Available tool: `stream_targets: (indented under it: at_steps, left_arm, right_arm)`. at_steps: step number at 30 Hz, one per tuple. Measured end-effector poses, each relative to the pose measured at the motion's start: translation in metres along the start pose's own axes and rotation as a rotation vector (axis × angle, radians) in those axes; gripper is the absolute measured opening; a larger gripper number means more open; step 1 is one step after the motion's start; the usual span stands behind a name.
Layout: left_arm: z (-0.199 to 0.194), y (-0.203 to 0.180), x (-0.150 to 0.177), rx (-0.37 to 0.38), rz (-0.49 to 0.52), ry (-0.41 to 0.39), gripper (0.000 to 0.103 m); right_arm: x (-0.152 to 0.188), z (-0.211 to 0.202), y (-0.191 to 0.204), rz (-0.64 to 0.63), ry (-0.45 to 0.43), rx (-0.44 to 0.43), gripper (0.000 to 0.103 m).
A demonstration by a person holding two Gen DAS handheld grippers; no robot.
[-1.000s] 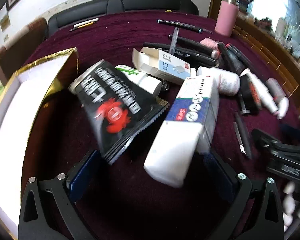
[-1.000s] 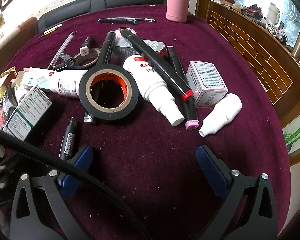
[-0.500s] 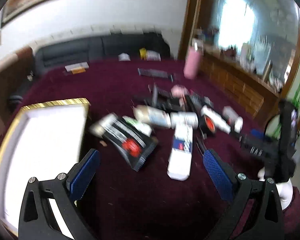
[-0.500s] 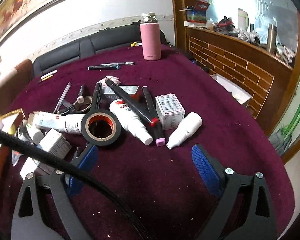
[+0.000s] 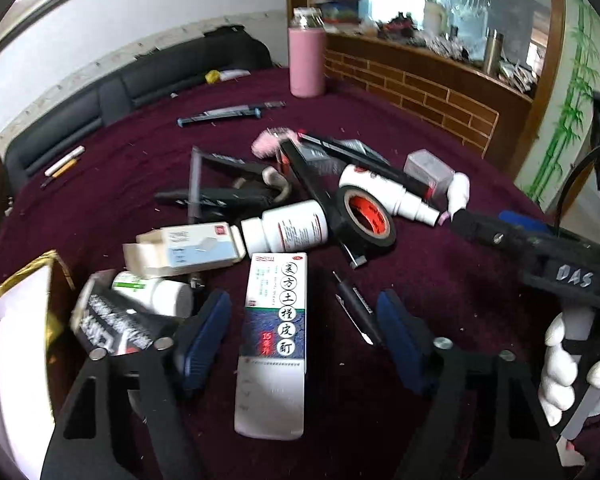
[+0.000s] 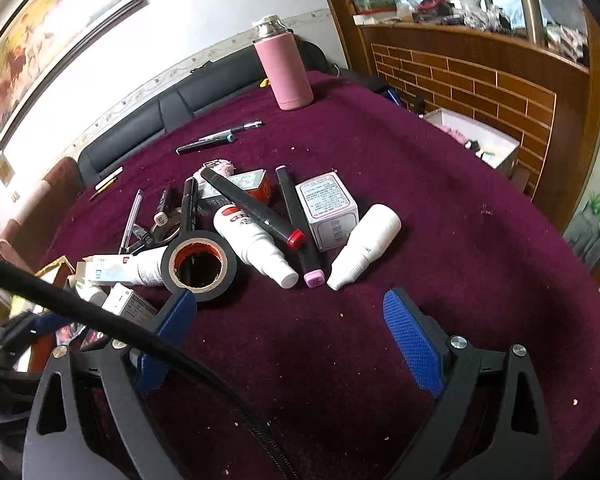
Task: Organize objects
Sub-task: 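Reach the left gripper to the white-blue medicine box and grasp it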
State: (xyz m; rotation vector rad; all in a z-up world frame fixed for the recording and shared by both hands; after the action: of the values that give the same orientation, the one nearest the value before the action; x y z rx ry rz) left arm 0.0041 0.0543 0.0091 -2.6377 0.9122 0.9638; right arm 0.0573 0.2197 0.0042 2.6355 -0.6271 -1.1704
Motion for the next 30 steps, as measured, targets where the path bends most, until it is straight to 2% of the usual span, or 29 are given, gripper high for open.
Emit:
stream_targets:
  at_steps: [9,13,14,16,18,22,30]
  left_arm:
    - [0.031,0.009,0.016,-0.044,-0.01,0.086,0.064]
    - [0.035,0.012,0.022,-0.052,-0.045,0.091,0.066]
    - [0.035,0.013,0.023,-0.051,-0.059,0.088,0.067]
    - [0.035,0.017,0.025,-0.069,-0.076,0.08,0.079]
    - [0.035,0.021,0.028,-0.074,-0.101,0.076,0.084]
    - [0.037,0.02,0.029,-0.074,-0.093,0.1,0.101]
    - [0.036,0.023,0.027,-0.07,-0.104,0.103,0.101]
  right_arm:
    - [0.002,0.001,0.004,-0.023,-0.002,0.011,0.096]
    - [0.003,0.002,0.005,-0.033,0.0,0.018,0.096]
    - [0.003,0.002,0.006,-0.035,0.0,0.02,0.096]
    - [0.003,0.003,0.006,-0.036,0.005,0.022,0.096]
    - [0.003,0.004,0.006,-0.036,0.009,0.022,0.096]
    - [0.003,0.006,0.007,-0.039,0.017,0.028,0.096]
    - [0.006,0.01,0.01,-0.06,0.031,0.051,0.096]
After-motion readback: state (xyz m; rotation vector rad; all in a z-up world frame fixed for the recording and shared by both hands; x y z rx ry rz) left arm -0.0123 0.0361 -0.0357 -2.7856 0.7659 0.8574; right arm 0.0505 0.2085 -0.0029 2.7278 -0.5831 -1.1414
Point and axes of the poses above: each gripper's, at about its wrist camera, not at the fingertips, and z roughly the way its jaws point, y to its left, x to its underside, the point moved 5 cm from there along z, roughly the way its jaws point, and after that the axes turned 1 degree about z, right-handed, at the moved point
